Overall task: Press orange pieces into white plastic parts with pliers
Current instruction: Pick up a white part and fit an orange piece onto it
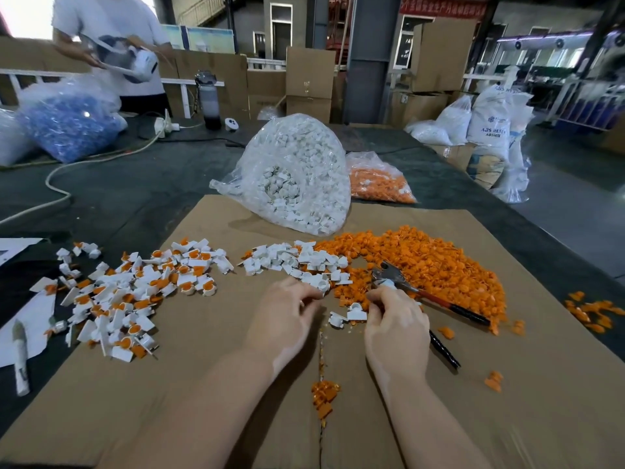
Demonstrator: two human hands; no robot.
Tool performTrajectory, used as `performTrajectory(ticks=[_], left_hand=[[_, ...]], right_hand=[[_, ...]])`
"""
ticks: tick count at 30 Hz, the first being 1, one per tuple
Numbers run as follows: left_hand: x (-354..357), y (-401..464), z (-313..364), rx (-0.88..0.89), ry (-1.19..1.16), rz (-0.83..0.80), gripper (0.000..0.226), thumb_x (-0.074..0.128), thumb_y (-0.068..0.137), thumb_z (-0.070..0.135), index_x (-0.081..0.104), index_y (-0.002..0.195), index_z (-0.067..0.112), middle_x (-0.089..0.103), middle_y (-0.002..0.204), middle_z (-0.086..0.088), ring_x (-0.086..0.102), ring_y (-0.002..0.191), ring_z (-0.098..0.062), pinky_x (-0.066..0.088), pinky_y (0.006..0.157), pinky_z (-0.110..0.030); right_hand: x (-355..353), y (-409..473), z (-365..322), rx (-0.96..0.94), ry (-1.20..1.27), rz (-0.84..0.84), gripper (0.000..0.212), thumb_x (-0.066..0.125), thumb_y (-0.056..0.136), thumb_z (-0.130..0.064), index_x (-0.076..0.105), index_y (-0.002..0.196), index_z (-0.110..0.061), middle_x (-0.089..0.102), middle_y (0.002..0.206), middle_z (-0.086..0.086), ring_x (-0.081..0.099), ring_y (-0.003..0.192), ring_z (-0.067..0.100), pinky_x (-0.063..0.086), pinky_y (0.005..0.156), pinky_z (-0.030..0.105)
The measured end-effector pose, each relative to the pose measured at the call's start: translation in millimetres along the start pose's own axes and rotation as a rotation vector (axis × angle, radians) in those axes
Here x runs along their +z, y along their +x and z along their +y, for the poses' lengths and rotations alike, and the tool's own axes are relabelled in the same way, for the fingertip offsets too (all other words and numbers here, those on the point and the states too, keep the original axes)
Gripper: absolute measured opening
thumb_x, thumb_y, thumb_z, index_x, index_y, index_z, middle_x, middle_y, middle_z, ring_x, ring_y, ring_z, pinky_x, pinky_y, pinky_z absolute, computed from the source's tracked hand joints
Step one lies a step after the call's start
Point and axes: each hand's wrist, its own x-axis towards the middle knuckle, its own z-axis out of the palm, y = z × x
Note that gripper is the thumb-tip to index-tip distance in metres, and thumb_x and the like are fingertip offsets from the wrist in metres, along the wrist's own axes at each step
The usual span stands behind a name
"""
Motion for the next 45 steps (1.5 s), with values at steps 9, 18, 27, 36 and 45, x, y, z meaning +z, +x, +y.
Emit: performTrajectory(ticks=[9,18,27,36,45], left_hand=[[22.7,-4.5,8.3,0.035,-0.034,-0.112,0.023,0.056,0.091,0.034,0.065,0.111,0.027,0.042,0.093,0.011,0.037,0.093,-0.004,0.021,0.068,-0.009],[14.1,-10.0,2.3,-0.025,-0.192,-0.088,0.013,0.068,0.083,0.027,0.056,0.085,0.028,0.049,0.086,0.018,0.045,0.078,0.005,0.031,0.066,0.000],[12.5,-11.0,4.0,-0.065,-0.247,-0.040,0.009,0.064,0.087,0.022,0.059,0.093,0.028,0.050,0.083,0.020,0.047,0.077,0.008,0.032,0.066,0.002],[14.4,-9.4,2.4,-0.048,-0.208,-0.053,0.008,0.061,0.089,0.024,0.063,0.097,0.023,0.052,0.091,0.014,0.045,0.087,-0.002,0.030,0.070,0.002],[13.4,-10.5,2.6,-0.039,-0.228,-0.045,0.009,0.060,0.089,0.024,0.061,0.097,0.028,0.050,0.088,0.018,0.046,0.079,0.004,0.031,0.069,0.001]], right_hand=[[6.3,0.4,2.0,0.016,-0.232,-0.013,0.023,0.059,0.087,-0.004,0.072,0.102,-0.017,0.065,0.100,0.005,0.054,0.094,0.027,0.026,0.080,0.036],[7.4,5.6,5.4,0.020,-0.370,-0.115,0.033,0.045,0.093,-0.011,0.064,0.111,-0.030,0.059,0.116,-0.006,0.048,0.104,0.018,0.018,0.080,0.032],[7.3,3.4,0.4,-0.010,-0.284,-0.074,0.022,0.053,0.088,-0.019,0.071,0.099,-0.026,0.065,0.099,-0.005,0.055,0.098,0.018,0.019,0.079,0.032],[4.5,7.2,-0.9,-0.019,-0.295,-0.160,0.016,0.050,0.092,-0.029,0.065,0.097,-0.031,0.061,0.101,-0.012,0.050,0.100,0.011,0.016,0.081,0.029],[0.0,4.3,-2.8,-0.062,-0.004,-0.090,0.014,0.056,0.091,-0.013,0.069,0.092,-0.019,0.067,0.089,-0.007,0.054,0.094,0.015,0.018,0.082,0.026]])
